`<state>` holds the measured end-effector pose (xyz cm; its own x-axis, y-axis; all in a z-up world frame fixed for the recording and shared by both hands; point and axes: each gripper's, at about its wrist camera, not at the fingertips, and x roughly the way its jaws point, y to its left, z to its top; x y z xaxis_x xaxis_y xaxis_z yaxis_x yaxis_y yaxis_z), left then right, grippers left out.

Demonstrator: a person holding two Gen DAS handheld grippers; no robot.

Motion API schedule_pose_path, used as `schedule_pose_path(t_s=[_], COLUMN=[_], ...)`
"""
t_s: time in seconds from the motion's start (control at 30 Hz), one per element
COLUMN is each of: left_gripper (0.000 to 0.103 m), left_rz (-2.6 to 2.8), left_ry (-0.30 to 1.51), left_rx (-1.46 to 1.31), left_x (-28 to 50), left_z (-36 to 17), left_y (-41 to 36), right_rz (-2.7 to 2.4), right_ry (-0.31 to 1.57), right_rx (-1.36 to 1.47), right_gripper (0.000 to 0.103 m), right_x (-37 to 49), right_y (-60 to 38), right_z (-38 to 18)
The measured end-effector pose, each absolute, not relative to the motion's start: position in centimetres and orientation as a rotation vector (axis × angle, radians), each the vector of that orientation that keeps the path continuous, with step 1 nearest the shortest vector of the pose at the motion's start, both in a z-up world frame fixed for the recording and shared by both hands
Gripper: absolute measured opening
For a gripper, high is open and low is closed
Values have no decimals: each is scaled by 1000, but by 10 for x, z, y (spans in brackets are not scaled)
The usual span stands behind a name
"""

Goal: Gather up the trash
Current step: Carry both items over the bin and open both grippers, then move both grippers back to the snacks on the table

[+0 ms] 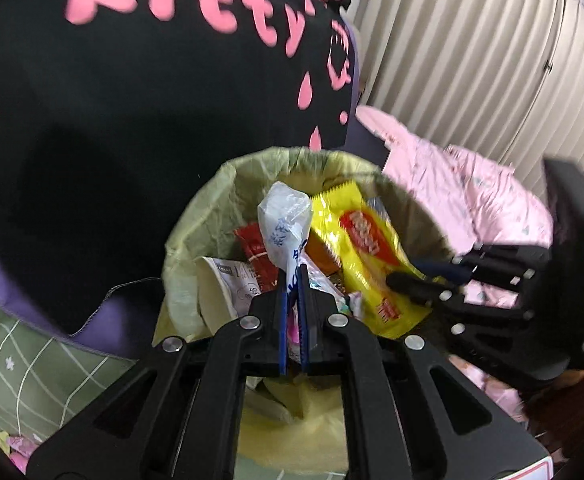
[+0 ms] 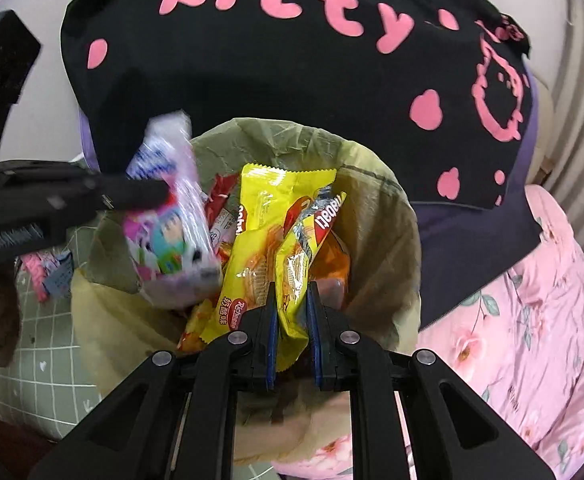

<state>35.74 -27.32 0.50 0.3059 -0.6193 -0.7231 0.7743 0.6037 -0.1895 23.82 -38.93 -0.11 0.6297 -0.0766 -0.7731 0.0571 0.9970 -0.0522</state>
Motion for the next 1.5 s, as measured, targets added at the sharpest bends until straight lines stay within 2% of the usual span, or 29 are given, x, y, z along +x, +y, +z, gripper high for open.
schedule_pose_path(t_s=[0.4,0.67,0.77,0.8,0.83,0.87,0.9,0.93,1.0,1.3,1.5], left_gripper=[4,6,20,29,35,36,38,40,43,43,43], left_rz=[-926,-993,-995,-995,-995,-996,-996,-991,-971,-792,-586], left_ry=[887,915,906,903,900,897,895,884,862,770,762], left_rx=[216,47,23,16,13,12,12,13,13,-118,-180], left_x=[360,368,369,368,367,365,365,362,359,343,333], left_z=[-15,-1,6,8,10,12,13,15,18,21,-4], left_y=[-285,-256,-248,-245,-244,-241,-241,-237,-231,-145,-62], right_rz=[-58,-53,-78,-89,-96,-100,-104,-110,-137,-189,-87], right_ry=[891,843,823,820,819,816,814,811,801,678,611], right_rx=[8,103,118,117,116,116,116,113,100,80,54], right_gripper=[13,13,15,16,20,25,33,35,35,42,42], right_x=[237,220,216,215,214,212,210,208,205,191,190], right_y=[-407,-403,-401,-400,-399,-398,-397,-396,-394,-370,-321], right_z=[-2,5,7,8,8,8,9,10,12,38,49])
